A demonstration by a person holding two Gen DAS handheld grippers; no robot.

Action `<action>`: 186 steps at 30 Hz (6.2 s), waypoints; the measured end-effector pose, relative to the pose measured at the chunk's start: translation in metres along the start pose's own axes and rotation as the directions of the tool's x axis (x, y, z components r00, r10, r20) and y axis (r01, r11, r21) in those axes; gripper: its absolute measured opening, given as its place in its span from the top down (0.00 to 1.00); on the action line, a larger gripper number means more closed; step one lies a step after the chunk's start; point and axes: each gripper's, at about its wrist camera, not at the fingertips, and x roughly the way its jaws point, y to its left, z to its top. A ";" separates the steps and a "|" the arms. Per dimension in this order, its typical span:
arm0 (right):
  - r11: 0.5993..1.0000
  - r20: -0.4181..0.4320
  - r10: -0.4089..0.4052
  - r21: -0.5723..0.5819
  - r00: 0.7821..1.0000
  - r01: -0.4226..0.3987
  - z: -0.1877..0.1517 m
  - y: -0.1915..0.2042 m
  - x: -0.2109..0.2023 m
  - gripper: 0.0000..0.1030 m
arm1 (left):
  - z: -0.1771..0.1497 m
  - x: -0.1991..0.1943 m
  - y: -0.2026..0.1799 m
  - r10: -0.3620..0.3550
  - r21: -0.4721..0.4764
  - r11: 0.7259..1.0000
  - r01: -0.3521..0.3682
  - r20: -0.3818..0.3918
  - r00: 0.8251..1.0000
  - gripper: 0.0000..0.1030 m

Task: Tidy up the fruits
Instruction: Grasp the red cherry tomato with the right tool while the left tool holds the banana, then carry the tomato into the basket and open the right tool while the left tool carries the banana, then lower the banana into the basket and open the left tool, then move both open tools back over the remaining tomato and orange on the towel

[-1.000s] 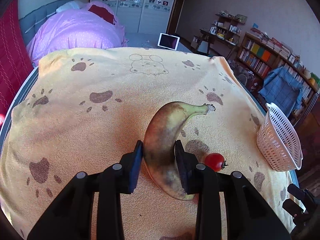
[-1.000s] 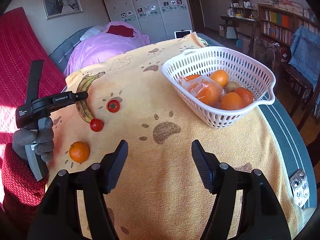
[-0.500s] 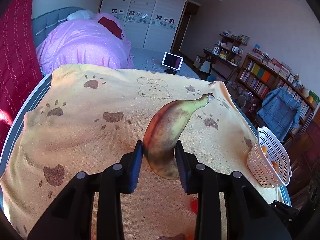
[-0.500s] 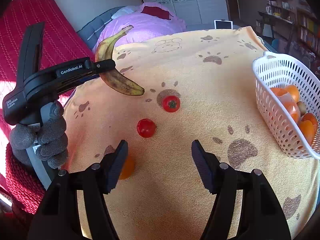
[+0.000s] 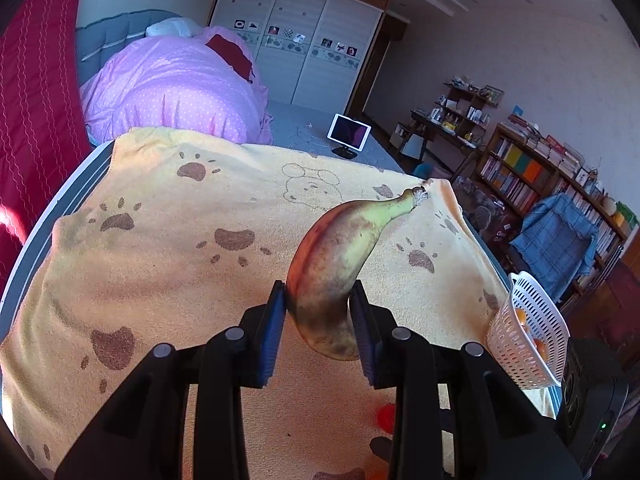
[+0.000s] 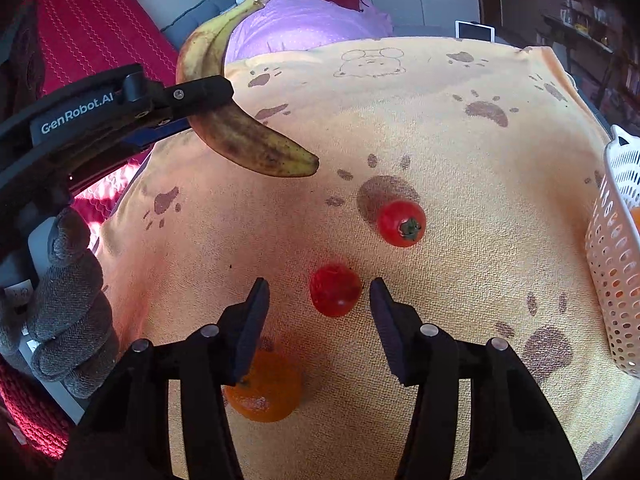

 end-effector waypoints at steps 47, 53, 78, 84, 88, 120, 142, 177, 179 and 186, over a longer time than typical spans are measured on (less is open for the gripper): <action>0.997 0.061 -0.058 0.045 0.996 0.055 -0.008 -0.015 -0.026 0.73 | -0.003 0.000 -0.001 -0.014 -0.011 1.000 0.014 -0.001 1.000 0.68; 0.990 0.151 -0.104 0.106 0.983 0.088 -0.007 -0.039 -0.068 0.73 | -0.005 -0.002 -0.009 -0.033 0.006 0.999 0.033 -0.003 0.999 0.68; 0.907 0.199 -0.297 0.365 0.934 0.211 -0.039 -0.152 -0.139 0.71 | -0.011 -0.003 -0.034 -0.067 0.062 0.996 0.067 -0.016 0.998 0.68; 0.895 0.231 -0.304 0.402 0.924 0.193 -0.045 -0.158 -0.146 0.54 | -0.011 -0.003 -0.034 -0.066 0.063 0.996 0.067 -0.016 0.998 0.68; 0.877 0.262 -0.336 0.436 0.905 0.200 -0.055 -0.166 -0.157 0.54 | -0.011 -0.003 -0.035 -0.065 0.068 0.996 0.066 -0.016 0.998 0.68; 0.764 0.413 -0.567 0.588 0.713 0.267 -0.126 -0.183 -0.187 0.40 | 0.003 0.027 -0.208 -0.157 0.240 0.954 0.180 -0.111 0.981 0.68; 0.765 0.415 -0.542 0.604 0.731 0.225 -0.127 -0.191 -0.187 0.40 | -0.028 0.083 -0.284 -0.157 0.373 0.896 0.240 -0.239 0.958 0.67; 0.765 0.419 -0.547 0.601 0.725 0.231 -0.125 -0.191 -0.190 0.35 | -0.009 0.056 -0.214 -0.088 0.240 0.964 0.118 -0.132 0.987 0.22; 0.766 0.420 -0.548 0.599 0.723 0.233 -0.126 -0.190 -0.190 0.35 | -0.005 0.051 -0.202 -0.080 0.213 0.971 0.104 -0.118 0.990 0.18; 0.773 0.446 -0.547 0.594 0.709 0.223 -0.129 -0.186 -0.193 0.21 | -0.002 0.032 -0.164 -0.006 0.151 0.988 0.016 -0.062 0.998 0.13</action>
